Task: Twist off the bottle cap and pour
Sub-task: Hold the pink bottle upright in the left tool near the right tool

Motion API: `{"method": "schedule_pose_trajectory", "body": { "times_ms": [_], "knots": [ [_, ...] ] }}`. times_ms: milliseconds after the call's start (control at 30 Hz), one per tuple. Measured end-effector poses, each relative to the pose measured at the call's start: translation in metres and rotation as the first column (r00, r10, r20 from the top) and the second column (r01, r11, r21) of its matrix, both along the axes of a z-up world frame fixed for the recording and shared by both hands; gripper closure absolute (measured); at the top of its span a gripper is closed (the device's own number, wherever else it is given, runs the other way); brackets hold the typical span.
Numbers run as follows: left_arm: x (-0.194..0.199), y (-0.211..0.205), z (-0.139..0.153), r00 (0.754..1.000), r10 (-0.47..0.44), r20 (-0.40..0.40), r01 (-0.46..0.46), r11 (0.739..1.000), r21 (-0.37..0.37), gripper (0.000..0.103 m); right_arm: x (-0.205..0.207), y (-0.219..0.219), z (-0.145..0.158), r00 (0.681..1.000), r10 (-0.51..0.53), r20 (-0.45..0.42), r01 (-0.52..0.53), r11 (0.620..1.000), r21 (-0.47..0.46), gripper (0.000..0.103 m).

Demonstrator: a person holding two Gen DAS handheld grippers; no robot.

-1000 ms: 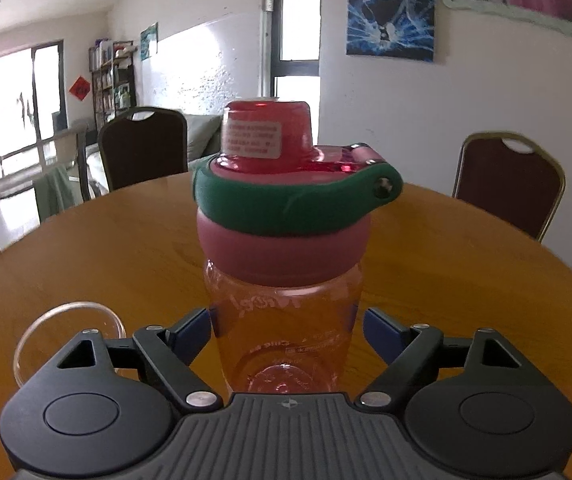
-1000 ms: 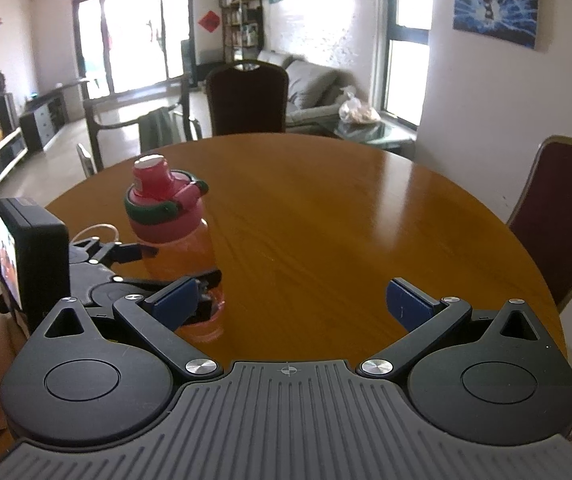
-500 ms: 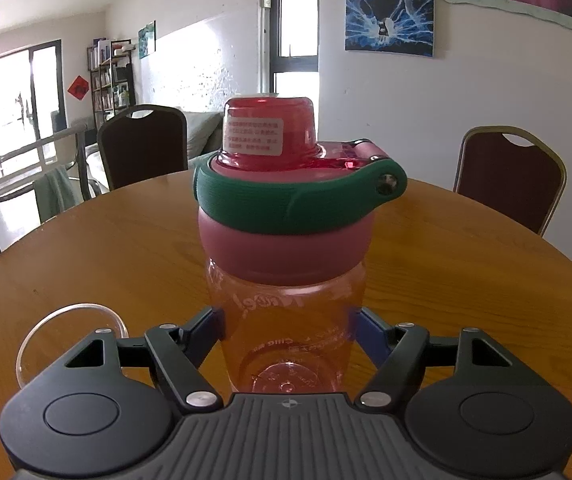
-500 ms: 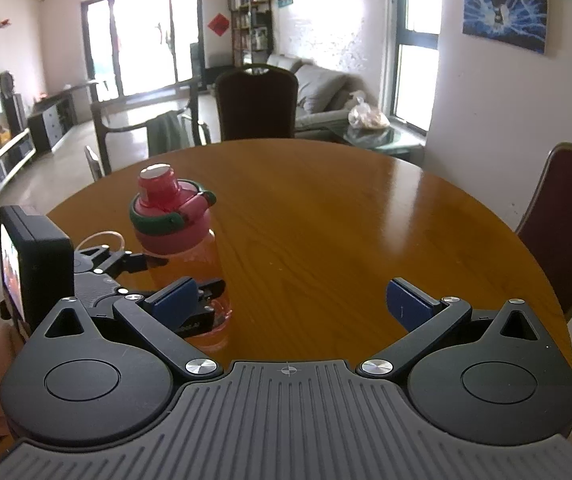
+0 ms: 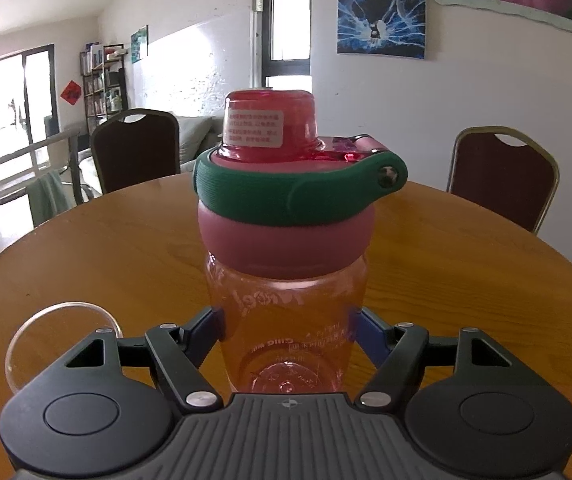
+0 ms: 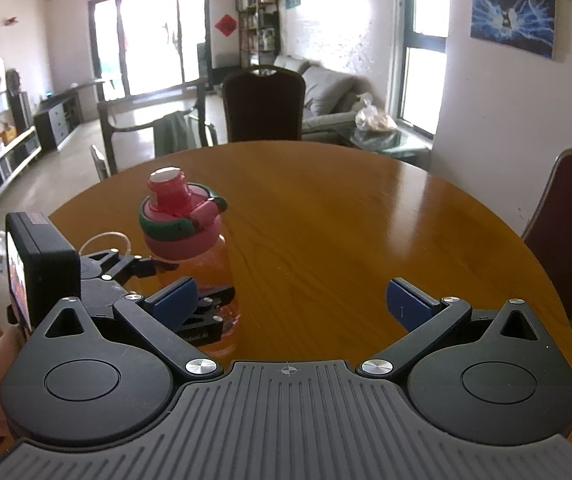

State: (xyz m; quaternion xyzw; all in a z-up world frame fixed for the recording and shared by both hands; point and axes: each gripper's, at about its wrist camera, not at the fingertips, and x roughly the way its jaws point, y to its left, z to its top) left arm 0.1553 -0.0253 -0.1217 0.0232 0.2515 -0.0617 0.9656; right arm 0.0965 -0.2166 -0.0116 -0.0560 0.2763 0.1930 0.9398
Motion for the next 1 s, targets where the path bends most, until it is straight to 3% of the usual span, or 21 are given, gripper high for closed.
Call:
{"method": "schedule_pose_trajectory", "body": {
  "times_ms": [533,1000],
  "knots": [
    [0.008,0.002,-0.001,0.998,-0.054,-0.017,0.054,0.998,0.036,0.031,0.017,0.013,0.008,0.996,0.084,-0.027,-0.085,0.996,-0.001,0.0],
    [0.011,0.004,-0.003,0.997,-0.073,-0.04,0.075,0.995,0.062,0.031,0.024,0.011,0.008,0.993,0.095,-0.069,-0.096,0.995,-0.019,0.0]
  ]
}}
